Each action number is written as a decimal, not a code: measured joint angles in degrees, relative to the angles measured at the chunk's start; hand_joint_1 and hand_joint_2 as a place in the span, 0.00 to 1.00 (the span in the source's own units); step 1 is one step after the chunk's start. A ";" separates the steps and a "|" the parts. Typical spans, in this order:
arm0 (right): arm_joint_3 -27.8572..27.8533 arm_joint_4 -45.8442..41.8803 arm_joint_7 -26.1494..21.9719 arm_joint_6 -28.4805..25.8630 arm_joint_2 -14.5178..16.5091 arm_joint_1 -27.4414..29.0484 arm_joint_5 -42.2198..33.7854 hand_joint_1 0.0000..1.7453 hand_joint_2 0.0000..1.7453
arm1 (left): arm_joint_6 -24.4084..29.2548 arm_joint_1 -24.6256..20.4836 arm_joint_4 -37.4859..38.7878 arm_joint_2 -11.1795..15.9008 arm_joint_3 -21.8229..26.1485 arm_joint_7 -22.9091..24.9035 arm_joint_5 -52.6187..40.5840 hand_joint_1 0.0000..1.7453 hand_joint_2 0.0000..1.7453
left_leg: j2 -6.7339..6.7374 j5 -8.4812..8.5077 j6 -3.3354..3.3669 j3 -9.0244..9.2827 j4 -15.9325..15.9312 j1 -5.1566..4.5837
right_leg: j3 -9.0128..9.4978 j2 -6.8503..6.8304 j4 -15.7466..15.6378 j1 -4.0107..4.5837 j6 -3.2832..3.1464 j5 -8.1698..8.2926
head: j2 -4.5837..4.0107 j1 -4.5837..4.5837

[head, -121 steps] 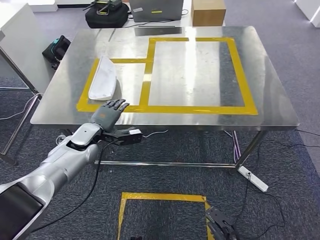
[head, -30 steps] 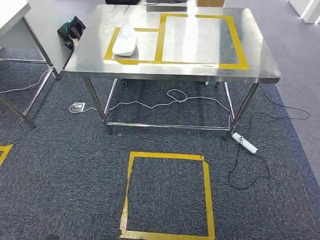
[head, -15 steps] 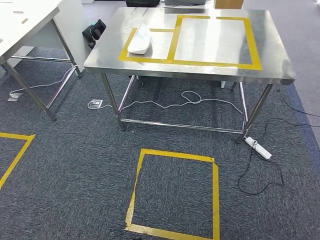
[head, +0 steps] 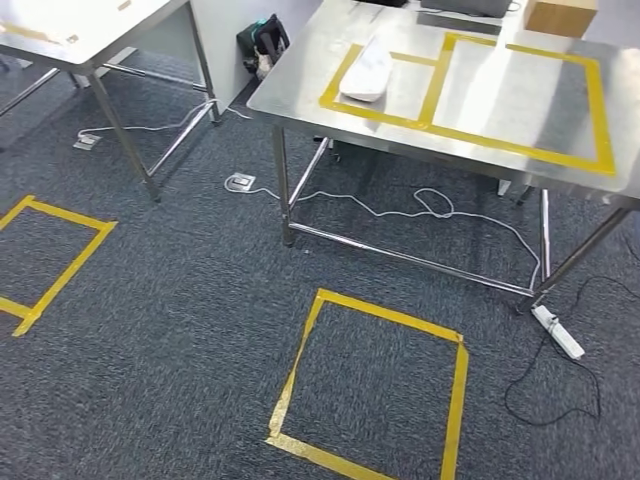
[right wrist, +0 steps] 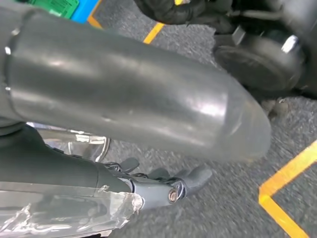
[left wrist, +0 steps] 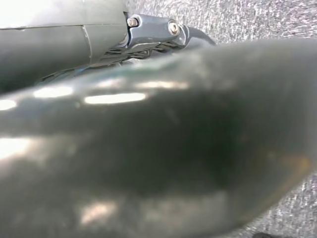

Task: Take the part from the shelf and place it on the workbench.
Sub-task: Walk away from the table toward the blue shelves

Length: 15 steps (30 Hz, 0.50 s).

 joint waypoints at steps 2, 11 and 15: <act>-1.02 -0.55 -0.03 -0.01 -0.29 1.58 0.14 0.00 0.00 | 0.03 -0.16 0.01 -0.40 0.00 0.09 0.00 0.00 0.00 | -1.55 0.16 0.28 -0.12 0.00 -0.16 | -2.87 0.92 5.54 0.11 -0.11 -1.46 | 0.00 0.08; -7.29 -4.33 1.43 -0.02 -1.57 8.29 2.04 0.00 0.00 | 0.09 0.35 0.04 -1.94 -0.01 -0.69 -0.24 0.00 0.00 | -7.24 1.31 -1.58 -0.88 -0.02 -0.25 | 4.26 3.95 -11.11 0.06 -1.90 6.54 | 0.00 0.09; -9.30 -5.73 1.90 -0.01 -1.81 10.56 2.51 0.00 0.00 | -0.05 0.47 0.07 -2.42 -0.02 -0.90 -0.38 0.00 0.00 | -1.74 -4.74 -2.87 -4.56 8.52 -0.18 | 4.18 1.08 -11.87 -0.28 -2.81 7.35 | -0.01 -0.50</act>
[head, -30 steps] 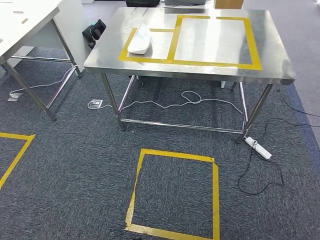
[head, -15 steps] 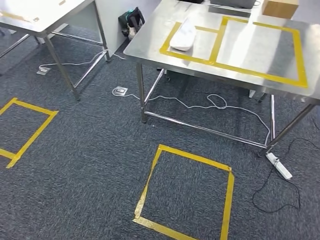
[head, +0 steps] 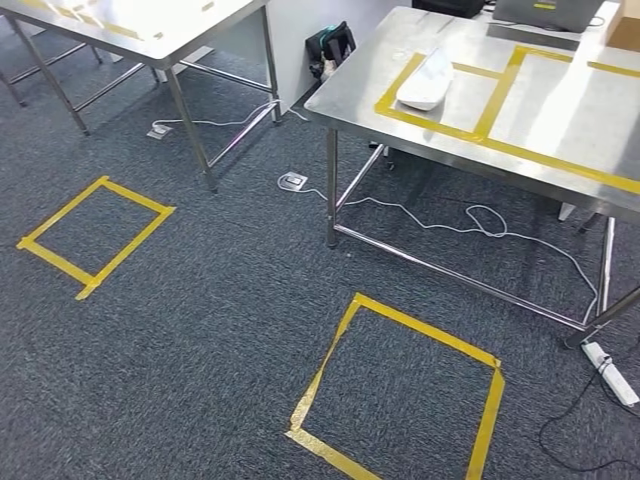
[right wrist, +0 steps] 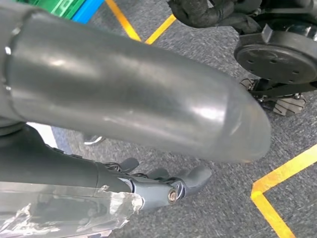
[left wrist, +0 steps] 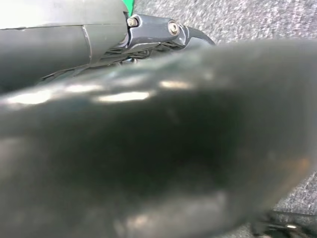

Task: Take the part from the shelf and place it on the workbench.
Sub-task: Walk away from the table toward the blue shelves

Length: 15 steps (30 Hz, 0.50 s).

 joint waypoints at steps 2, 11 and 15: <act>-0.59 -0.30 0.14 0.00 0.00 0.72 0.05 0.00 0.00 | -0.08 -0.15 0.00 -0.15 0.00 -0.01 -0.04 0.00 0.00 | 1.11 -2.92 -0.57 -2.32 6.18 0.40 | -0.15 -1.70 0.01 -0.04 0.08 0.07 | 0.00 0.00; -2.17 -1.19 0.32 0.00 -0.15 1.72 0.22 0.00 0.00 | -0.20 -0.13 0.02 -0.43 0.00 -0.06 -0.09 0.00 0.00 | 4.78 3.24 1.31 6.80 -9.20 0.57 | 0.98 -7.33 -0.13 0.06 2.79 -0.20 | 0.00 0.33; -2.92 -1.57 0.84 0.00 -0.15 2.40 0.75 0.00 0.00 | -0.38 -0.07 0.07 -0.53 0.00 -0.07 -0.12 0.00 0.00 | 2.35 3.83 2.71 6.51 -9.46 0.58 | -2.64 -1.56 8.57 -0.23 3.37 -5.77 | 0.00 0.77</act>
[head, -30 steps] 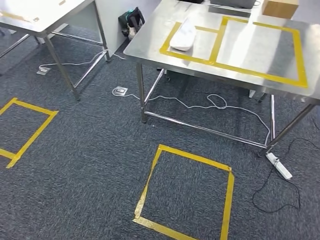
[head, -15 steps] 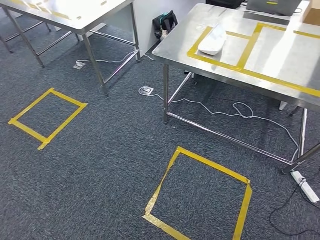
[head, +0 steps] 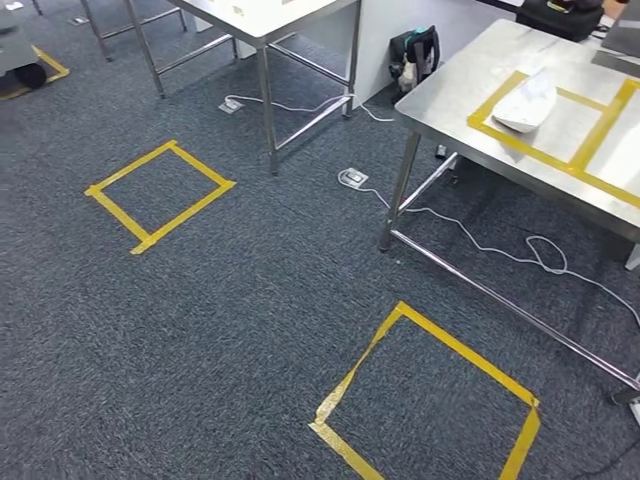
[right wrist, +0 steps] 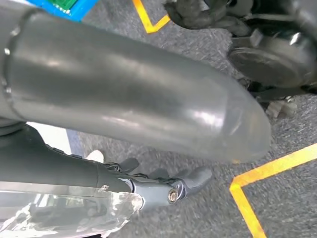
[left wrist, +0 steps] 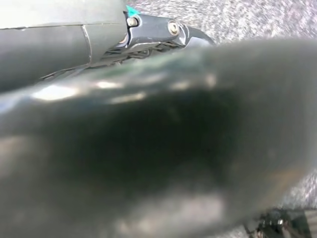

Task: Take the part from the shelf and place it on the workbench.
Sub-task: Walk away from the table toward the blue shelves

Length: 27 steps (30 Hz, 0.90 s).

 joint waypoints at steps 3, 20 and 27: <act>-0.39 -0.19 0.36 0.01 0.02 0.60 0.06 0.00 0.00 | -0.14 -0.17 0.00 -0.02 0.00 0.00 -0.11 0.00 0.00 | -2.30 0.15 0.33 -0.22 0.04 -0.36 | -4.34 1.45 8.17 0.15 -0.33 -2.40 | 0.01 0.04; -2.21 -1.52 0.45 0.02 0.04 2.36 0.00 0.00 0.00 | -0.14 -0.18 0.00 -0.45 -0.02 0.05 -0.66 0.00 0.00 | -0.68 -4.22 -2.85 -7.01 12.76 -0.15 | 3.03 -1.81 -8.80 0.01 -2.73 5.49 | 0.01 -0.44; -2.25 -1.54 0.62 0.02 0.00 1.90 0.24 0.00 0.00 | -0.58 -0.28 0.01 -0.66 -0.02 0.24 -0.54 0.00 0.00 | 1.60 -0.01 -1.19 -0.89 0.58 -0.27 | 4.64 -5.55 -8.66 0.42 -0.65 4.08 | 0.01 -0.10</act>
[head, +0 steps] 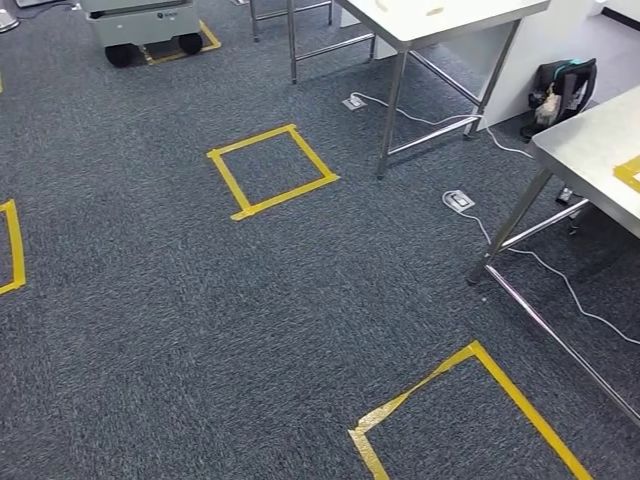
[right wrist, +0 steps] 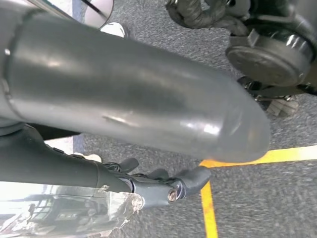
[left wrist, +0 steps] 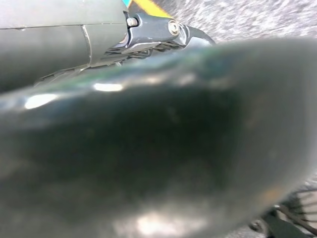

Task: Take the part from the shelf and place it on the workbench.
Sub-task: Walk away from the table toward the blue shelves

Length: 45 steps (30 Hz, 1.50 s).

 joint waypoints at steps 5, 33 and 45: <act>0.41 0.02 0.72 -0.01 0.07 -0.98 0.50 0.00 0.00 | -0.63 0.11 0.01 0.07 0.00 0.37 0.25 0.00 0.00 | -2.60 0.35 1.19 -0.16 -0.18 0.10 | -5.72 6.47 12.46 -0.31 0.45 -7.10 | 0.00 0.66; 5.93 3.68 1.43 -0.02 1.13 -8.02 1.85 0.00 0.00 | -1.75 0.23 0.04 0.43 0.23 1.45 1.18 0.00 0.00 | -0.54 0.44 0.43 -0.42 -0.21 -0.23 | -1.53 1.86 1.80 0.24 -0.17 -1.09 | 0.00 0.46; 4.94 4.05 4.17 -0.04 1.83 -6.72 5.73 0.00 0.00 | -1.46 0.12 0.05 0.43 0.57 1.45 0.76 0.00 0.00 | -9.44 0.94 -0.25 -0.87 0.02 -0.34 | -2.89 12.53 1.42 -0.67 -0.41 0.67 | 0.00 0.67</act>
